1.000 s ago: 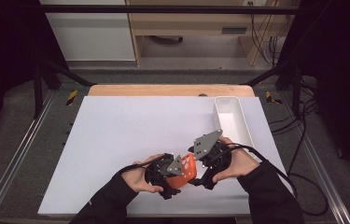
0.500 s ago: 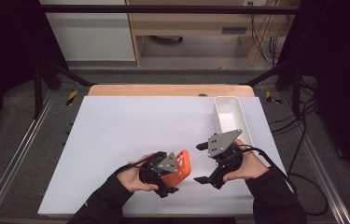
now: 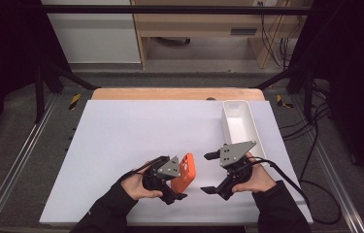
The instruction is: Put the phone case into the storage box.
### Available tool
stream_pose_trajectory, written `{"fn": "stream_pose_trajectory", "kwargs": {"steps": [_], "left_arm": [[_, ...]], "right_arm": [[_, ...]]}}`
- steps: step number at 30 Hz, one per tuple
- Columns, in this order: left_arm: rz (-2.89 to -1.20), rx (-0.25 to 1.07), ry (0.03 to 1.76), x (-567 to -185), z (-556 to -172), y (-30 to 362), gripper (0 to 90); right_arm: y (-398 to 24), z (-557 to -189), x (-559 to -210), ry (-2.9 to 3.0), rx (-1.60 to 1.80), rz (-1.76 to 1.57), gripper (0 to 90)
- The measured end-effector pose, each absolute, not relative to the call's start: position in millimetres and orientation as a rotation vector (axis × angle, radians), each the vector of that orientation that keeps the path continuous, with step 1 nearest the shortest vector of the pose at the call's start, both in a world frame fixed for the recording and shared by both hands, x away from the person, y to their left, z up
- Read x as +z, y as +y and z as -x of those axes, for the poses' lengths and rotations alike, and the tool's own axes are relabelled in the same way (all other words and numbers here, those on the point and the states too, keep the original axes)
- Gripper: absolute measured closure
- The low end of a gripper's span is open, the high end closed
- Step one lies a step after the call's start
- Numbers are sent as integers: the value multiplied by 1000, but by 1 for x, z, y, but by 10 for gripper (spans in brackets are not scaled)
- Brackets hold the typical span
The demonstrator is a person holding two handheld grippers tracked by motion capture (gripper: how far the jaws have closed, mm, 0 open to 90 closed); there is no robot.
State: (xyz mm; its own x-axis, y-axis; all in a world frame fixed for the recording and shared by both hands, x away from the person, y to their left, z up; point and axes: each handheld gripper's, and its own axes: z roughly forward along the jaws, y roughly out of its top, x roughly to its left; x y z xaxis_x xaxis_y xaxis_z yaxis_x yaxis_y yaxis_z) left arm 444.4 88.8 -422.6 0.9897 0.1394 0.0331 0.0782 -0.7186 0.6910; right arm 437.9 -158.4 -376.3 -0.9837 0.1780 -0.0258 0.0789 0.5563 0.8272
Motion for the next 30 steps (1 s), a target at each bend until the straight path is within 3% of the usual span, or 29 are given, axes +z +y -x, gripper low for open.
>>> {"fn": "stream_pose_trajectory", "kwargs": {"steps": [30], "left_arm": [[-2212,63,134,-427,-445,82,153]], "right_arm": [[-152,-439,-390,2672,1536,-255,24]]}}
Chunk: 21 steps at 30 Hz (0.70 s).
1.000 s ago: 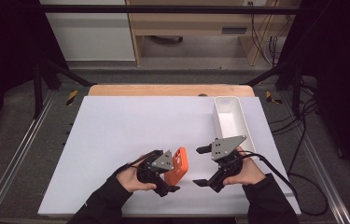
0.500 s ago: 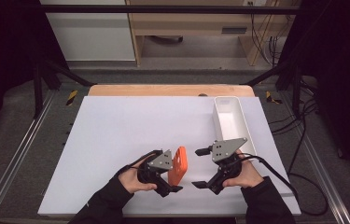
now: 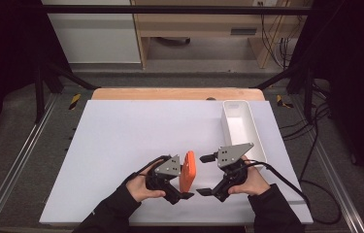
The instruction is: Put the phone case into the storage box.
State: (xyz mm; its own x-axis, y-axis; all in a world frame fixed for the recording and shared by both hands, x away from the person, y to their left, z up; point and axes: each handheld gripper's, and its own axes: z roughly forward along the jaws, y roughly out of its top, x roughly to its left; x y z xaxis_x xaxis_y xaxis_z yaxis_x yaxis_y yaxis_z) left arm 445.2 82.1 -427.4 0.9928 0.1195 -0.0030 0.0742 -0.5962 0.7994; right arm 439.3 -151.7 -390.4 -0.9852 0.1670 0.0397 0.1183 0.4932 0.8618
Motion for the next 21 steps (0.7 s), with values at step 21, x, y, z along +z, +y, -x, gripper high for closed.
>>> {"fn": "stream_pose_trajectory", "kwargs": {"steps": [21], "left_arm": [[-2167,33,103,-431,-444,68,153]], "right_arm": [[-151,-438,-388,2657,1591,-238,33]]}}
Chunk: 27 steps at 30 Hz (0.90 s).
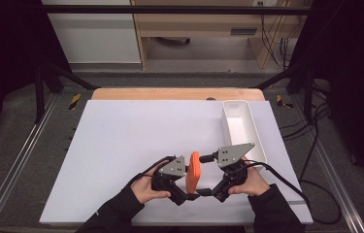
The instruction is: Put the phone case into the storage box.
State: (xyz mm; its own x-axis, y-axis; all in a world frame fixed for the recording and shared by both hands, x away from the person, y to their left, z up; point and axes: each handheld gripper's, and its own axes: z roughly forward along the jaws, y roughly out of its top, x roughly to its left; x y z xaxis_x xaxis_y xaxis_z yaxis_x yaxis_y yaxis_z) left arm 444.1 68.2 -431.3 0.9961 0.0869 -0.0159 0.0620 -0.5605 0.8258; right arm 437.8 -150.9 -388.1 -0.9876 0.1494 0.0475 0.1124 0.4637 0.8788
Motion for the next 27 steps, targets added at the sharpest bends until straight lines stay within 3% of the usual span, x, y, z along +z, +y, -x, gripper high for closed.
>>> {"fn": "stream_pose_trajectory", "kwargs": {"steps": [17,27], "left_arm": [[-2193,37,50,-440,-438,58,153],[-2199,35,37,-441,-437,57,153]], "right_arm": [[-150,-437,-389,2661,1628,-201,74],[-151,-438,-389,2659,1653,-173,147]]}}
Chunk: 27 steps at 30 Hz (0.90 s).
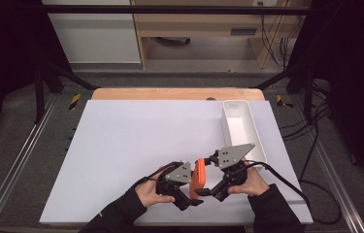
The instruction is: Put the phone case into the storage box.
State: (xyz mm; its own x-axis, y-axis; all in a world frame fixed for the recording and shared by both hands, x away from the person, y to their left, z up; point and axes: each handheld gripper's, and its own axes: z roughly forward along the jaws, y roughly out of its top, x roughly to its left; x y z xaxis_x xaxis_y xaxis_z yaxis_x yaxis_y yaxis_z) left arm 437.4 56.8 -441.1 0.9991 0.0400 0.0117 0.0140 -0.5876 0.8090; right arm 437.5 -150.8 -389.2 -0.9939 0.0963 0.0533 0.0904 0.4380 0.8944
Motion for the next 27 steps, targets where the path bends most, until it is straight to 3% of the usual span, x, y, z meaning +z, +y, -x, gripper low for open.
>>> {"fn": "stream_pose_trajectory", "kwargs": {"steps": [27], "left_arm": [[-2208,21,60,-440,-438,59,148]], "right_arm": [[-150,-439,-390,2654,1670,-150,165]]}}
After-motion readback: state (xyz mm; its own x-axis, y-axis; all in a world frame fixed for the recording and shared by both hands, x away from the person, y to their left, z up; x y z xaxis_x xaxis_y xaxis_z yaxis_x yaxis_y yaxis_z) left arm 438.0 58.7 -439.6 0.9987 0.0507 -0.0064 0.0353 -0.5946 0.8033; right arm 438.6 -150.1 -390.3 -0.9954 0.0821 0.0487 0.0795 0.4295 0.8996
